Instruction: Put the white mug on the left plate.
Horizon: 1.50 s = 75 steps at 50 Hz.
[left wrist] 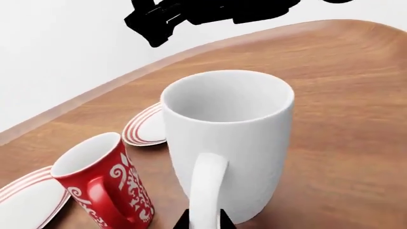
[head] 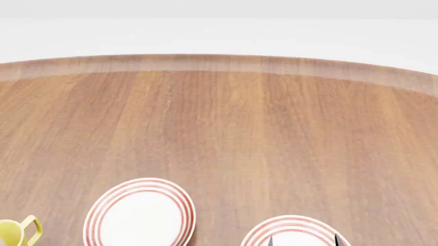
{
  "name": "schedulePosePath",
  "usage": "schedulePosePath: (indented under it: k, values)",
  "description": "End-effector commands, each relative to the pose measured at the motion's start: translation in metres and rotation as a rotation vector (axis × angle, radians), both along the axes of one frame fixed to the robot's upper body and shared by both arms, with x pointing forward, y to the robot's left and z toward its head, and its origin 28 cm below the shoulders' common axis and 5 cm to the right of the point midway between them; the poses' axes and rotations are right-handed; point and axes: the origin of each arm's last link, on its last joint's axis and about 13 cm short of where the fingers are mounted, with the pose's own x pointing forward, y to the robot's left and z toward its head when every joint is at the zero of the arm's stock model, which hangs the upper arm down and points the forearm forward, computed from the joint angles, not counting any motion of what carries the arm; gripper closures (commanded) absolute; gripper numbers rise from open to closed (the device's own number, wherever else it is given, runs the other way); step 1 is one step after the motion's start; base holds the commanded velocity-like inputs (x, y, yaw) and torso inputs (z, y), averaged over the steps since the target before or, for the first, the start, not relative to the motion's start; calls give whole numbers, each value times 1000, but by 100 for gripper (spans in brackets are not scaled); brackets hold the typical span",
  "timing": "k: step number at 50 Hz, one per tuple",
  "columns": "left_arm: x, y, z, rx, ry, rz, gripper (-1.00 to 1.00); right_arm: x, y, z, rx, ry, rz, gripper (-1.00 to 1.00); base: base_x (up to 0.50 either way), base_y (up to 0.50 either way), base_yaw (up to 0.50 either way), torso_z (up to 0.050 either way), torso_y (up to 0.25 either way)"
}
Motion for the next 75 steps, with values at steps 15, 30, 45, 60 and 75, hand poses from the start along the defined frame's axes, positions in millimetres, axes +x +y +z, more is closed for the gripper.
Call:
schedulePosePath:
  k: [15, 30, 45, 60, 75]
  values:
    - [-20, 6, 14, -24, -69, 55, 100, 0, 1, 0, -1, -2, 2, -100, 0, 0, 0, 0, 0]
    - [-28, 14, 33, -66, -127, 83, 100, 1, 0, 1, -1, -3, 2, -100, 0, 0, 0, 0, 0]
    - [-29, 22, 50, -112, -190, 153, 100, 0, 0, -1, 0, 0, 0, -100, 0, 0, 0, 0, 0]
    - [-23, 34, 59, -161, -194, 264, 100, 0, 0, 3, -3, -2, -3, -100, 0, 0, 0, 0, 1]
    - [1, 43, 58, -241, -194, 393, 100, 0, 0, 3, -3, -5, -5, -100, 0, 0, 0, 0, 0]
